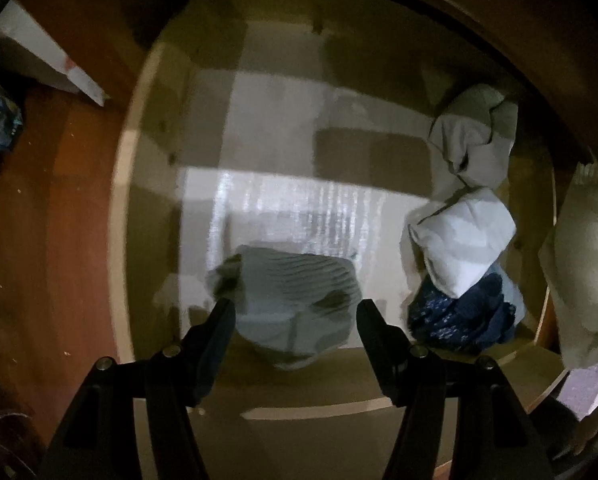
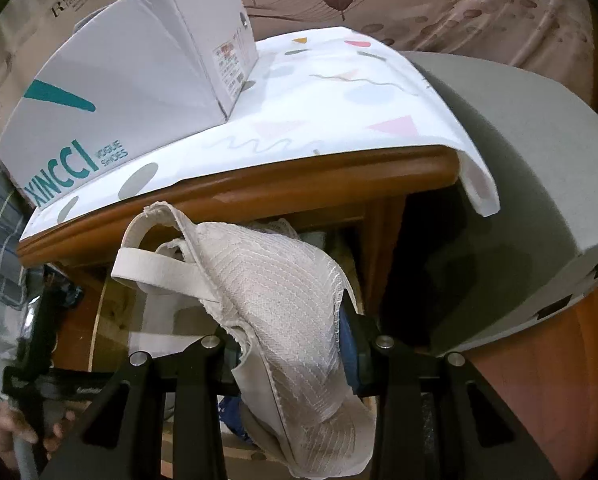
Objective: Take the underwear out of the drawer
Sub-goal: 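Hold the white textured underwear with the right tool while the left tool grasps grey striped underwear in the drawer, then lift the grey striped underwear and carry it into the white box with the left tool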
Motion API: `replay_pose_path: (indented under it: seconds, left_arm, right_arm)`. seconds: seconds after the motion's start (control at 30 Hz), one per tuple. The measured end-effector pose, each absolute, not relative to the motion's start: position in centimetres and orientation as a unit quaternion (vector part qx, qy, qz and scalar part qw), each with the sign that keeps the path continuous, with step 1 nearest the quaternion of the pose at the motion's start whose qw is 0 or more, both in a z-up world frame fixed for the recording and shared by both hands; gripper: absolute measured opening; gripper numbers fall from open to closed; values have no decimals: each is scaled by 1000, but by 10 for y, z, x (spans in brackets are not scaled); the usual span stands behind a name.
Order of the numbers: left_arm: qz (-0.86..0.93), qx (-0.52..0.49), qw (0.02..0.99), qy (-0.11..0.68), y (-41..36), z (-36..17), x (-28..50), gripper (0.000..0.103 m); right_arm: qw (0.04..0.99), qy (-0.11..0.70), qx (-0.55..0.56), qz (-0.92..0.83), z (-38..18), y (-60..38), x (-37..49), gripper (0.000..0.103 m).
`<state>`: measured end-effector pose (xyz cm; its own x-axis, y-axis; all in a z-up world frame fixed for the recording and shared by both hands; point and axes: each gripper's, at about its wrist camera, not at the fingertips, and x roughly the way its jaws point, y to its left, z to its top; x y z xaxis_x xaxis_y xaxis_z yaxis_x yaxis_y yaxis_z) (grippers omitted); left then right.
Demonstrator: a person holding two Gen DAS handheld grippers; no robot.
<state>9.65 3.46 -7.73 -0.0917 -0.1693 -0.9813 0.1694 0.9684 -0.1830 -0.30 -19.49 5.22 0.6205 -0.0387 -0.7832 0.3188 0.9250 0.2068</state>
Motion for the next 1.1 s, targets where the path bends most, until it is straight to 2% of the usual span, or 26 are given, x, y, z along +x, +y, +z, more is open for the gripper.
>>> replay_pose_path:
  seconds: [0.47,0.63,0.9,1.1]
  left_arm:
    - [-100,41,613,783,15,-114,113,65]
    - [-93,14,605,791,23,-118,117,65]
    - [-111,-12,620,777,46,-110,117,37]
    - [-124,11,645,754,42,-93,108,26]
  right_arm:
    - [880,435,170,-86,48,-193,1,33]
    - [879,437,173,-84,47,-193,2,33]
    - [878,439,172,-83,46,-194,2,33]
    - [879,443,160,-80,43,-189,3,33]
